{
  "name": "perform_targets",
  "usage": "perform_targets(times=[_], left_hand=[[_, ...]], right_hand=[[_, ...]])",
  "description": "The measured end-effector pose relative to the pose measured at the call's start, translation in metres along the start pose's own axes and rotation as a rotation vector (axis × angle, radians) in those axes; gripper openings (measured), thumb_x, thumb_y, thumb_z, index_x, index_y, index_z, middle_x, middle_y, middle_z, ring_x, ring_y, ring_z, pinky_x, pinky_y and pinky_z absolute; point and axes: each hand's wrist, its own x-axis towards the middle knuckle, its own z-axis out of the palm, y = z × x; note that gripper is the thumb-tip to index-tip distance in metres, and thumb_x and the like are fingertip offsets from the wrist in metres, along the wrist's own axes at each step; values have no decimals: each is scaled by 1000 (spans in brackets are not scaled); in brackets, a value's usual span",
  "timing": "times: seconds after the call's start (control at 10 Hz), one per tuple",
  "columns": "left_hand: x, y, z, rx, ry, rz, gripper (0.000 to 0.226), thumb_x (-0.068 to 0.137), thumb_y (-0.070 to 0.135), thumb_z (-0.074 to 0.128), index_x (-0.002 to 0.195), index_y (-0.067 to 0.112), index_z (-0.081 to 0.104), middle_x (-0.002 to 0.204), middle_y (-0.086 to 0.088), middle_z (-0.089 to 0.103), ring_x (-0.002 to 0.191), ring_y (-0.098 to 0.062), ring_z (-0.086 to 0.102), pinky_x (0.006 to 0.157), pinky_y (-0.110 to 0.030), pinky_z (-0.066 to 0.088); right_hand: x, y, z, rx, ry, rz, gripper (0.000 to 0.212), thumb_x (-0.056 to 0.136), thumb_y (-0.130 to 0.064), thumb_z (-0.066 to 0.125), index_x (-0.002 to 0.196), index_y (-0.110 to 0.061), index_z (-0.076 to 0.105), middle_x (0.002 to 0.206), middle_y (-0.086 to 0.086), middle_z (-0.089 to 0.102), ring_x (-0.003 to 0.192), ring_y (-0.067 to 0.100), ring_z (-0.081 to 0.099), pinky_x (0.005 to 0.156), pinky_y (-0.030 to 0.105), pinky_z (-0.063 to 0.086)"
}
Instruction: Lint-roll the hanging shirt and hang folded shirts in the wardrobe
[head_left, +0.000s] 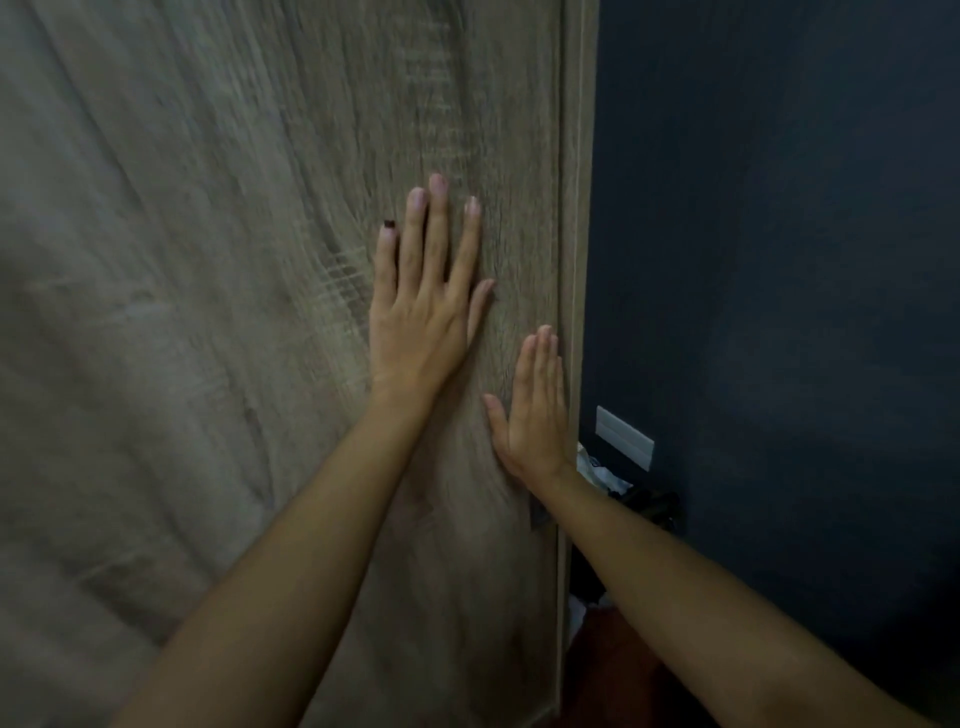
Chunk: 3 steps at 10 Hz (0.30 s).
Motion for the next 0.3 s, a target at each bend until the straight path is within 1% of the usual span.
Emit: perform_targets(times=[0.1, 0.2, 0.3], left_hand=[[1, -2, -16, -96, -81, 7, 60, 101, 44, 28, 151, 13, 17, 156, -18, 22, 145, -30, 21, 117, -45, 10], [-12, -13, -36, -208, -195, -4, 60, 102, 39, 27, 152, 10, 13, 158, -17, 16, 147, -29, 15, 118, -45, 13], [-46, -23, -60, -232, -298, -61, 62, 99, 39, 27, 151, 8, 15, 158, -16, 17, 146, -29, 17, 116, -46, 20]], right_hand=[[-1, -2, -18, -36, -106, -14, 85, 97, -50, 38, 150, -7, -13, 159, 11, -15, 149, 24, -10, 122, 40, 2], [-3, -6, -39, -63, -187, -36, 85, 97, -55, 32, 151, -7, -10, 160, 10, -15, 149, 21, -12, 122, 40, 1], [-5, -7, -67, -106, -268, -62, 82, 97, -59, 22, 152, -7, -7, 161, 9, -11, 149, 19, -10, 122, 40, 2]])
